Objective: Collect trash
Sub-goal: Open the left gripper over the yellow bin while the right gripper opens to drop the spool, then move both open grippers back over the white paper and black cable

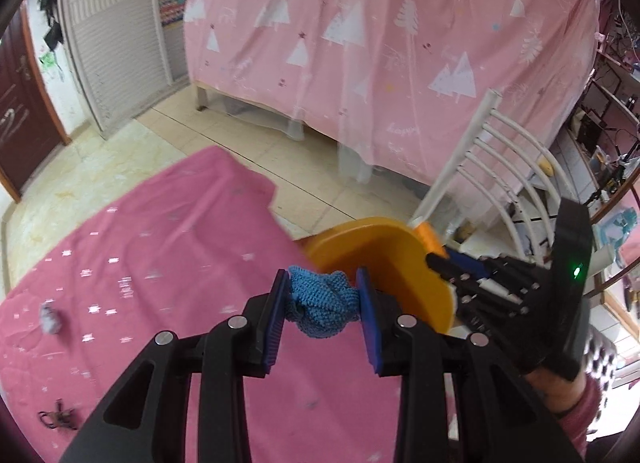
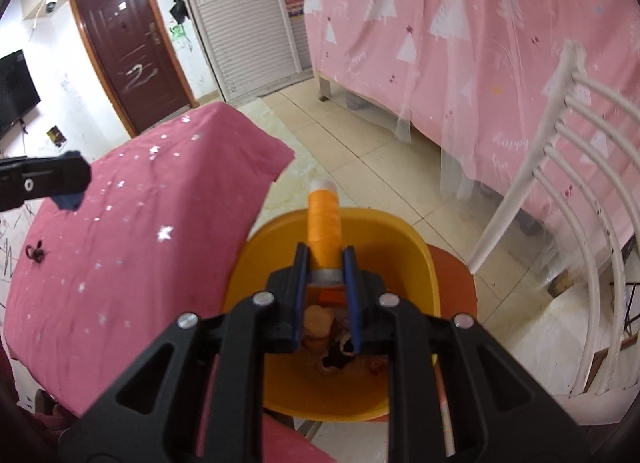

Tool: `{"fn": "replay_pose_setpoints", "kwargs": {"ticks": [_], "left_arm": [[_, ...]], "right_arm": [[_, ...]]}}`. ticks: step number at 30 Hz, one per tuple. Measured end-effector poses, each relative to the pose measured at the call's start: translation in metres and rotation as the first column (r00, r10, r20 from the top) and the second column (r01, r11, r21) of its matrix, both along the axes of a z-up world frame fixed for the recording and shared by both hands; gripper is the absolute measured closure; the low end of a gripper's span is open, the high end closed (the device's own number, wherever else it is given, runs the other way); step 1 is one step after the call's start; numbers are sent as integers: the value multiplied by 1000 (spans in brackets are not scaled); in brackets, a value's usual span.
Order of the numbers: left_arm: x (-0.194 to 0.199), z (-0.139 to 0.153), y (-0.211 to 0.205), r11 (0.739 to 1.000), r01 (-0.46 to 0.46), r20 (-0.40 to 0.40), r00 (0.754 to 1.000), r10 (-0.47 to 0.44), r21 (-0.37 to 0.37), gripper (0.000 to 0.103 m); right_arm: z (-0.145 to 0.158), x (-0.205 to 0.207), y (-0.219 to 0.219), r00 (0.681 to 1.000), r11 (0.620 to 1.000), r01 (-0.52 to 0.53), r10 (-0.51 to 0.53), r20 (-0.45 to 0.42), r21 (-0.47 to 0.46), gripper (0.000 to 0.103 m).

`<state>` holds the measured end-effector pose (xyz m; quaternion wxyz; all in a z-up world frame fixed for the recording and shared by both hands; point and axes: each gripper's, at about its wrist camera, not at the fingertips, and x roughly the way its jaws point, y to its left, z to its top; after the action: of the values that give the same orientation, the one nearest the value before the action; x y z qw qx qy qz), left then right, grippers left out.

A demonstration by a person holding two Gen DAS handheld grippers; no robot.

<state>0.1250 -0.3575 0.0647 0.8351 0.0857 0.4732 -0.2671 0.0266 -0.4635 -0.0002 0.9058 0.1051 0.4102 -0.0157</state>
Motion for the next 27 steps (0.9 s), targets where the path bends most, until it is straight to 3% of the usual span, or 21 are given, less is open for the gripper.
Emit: {"fn": "replay_pose_setpoints", "kwargs": {"ticks": [13,15,17,18,20,27], "left_arm": [[20,-39,-61,1000,-2,-58,998,3,13,73],[23,-43,-64,1000,-9,-69,998,10,16,68],[24,-44,-66,1000,-16,-70,997,16,12,46],[25,-46,-66,1000,-20,-71,997,21,13,41],[25,-49,-66,999,-28,-69,997,29,18,39],[27,-50,-58,999,-49,-72,996,51,24,39]], "right_arm": [[-36,6,-22,999,996,25,-22,-38,81,86],[-39,7,-24,999,996,27,-23,-44,86,86],[-42,8,-25,998,996,33,-28,-50,88,81],[-44,8,-26,998,995,37,-32,-52,88,77],[-44,9,-27,998,995,35,-31,-49,93,69],[-44,10,-23,999,994,20,-16,-41,103,69]]}}
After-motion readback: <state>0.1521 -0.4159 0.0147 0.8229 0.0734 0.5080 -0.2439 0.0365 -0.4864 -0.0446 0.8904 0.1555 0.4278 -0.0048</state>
